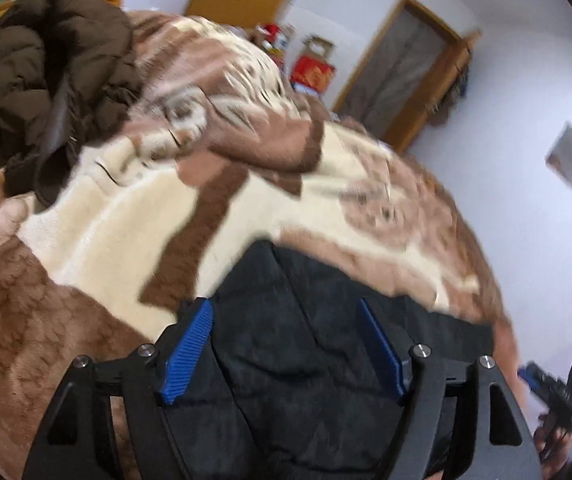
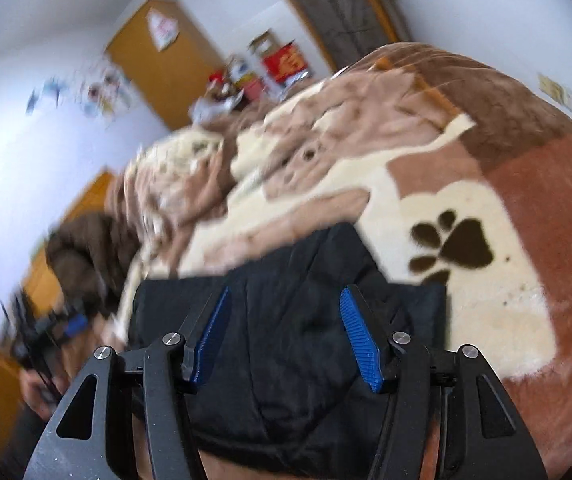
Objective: Fold large clothes
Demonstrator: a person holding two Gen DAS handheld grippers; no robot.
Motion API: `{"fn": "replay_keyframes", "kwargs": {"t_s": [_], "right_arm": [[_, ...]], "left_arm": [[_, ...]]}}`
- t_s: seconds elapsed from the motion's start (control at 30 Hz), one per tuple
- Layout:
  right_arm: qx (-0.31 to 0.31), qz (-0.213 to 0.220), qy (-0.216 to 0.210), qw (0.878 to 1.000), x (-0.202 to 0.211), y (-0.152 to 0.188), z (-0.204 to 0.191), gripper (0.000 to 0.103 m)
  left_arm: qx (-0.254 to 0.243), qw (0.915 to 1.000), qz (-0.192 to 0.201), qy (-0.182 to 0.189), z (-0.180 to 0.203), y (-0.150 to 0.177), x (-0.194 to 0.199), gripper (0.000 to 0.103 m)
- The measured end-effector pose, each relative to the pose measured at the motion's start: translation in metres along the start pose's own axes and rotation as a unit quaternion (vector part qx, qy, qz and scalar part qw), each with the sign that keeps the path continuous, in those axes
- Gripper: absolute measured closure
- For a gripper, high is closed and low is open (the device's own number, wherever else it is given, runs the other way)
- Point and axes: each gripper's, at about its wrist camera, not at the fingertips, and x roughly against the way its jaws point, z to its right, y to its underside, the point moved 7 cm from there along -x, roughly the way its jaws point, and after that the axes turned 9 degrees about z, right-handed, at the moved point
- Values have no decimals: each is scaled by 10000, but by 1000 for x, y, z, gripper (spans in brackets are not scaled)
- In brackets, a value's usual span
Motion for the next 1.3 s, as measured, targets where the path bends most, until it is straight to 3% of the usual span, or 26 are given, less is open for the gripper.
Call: {"fn": "replay_keyframes", "kwargs": {"t_s": [0.13, 0.23, 0.43, 0.53, 0.67, 0.83, 0.87, 0.9, 0.93, 1.0, 1.1, 1.3], "right_arm": [[361, -595, 334, 9970, -42, 48, 14, 46], [416, -704, 672, 9944, -61, 58, 34, 46], [528, -145, 700, 9960, -44, 13, 46, 46], [427, -126, 687, 9966, -55, -7, 63, 45], [170, -497, 358, 9980, -81, -10, 70, 42], [-145, -969, 145, 9951, -106, -3, 80, 41], [-221, -1002, 168, 9946, -106, -2, 80, 45], [-138, -933, 256, 9952, -103, -4, 78, 70], [-9, -862, 314, 9958, -100, -6, 74, 84], [187, -676, 433, 9966, -93, -13, 66, 90], [377, -487, 727, 9955, -98, -22, 61, 90], [748, -944, 1444, 9822, -152, 11, 82, 90]], "left_arm": [[-245, 9972, -705, -3, 5, 54, -42, 27], [-413, 9935, -1023, -280, -4, 77, -73, 27], [-906, 9941, -478, -363, 5, 30, -67, 27], [-976, 9921, -531, -582, -7, 10, -87, 23], [-507, 9919, -1028, -549, -27, 8, -125, 23], [-492, 9926, -984, -507, -24, 19, -135, 26], [-503, 9932, -926, -485, -23, 20, -133, 37], [-535, 9934, -874, -512, -22, 19, -132, 48], [-587, 9937, -768, -575, -22, 17, -128, 55], [-616, 9942, -538, -696, -22, 9, -124, 65], [-529, 9946, -312, -840, -25, 3, -128, 66], [-714, 9894, -443, -1186, -37, 31, -165, 61]]}}
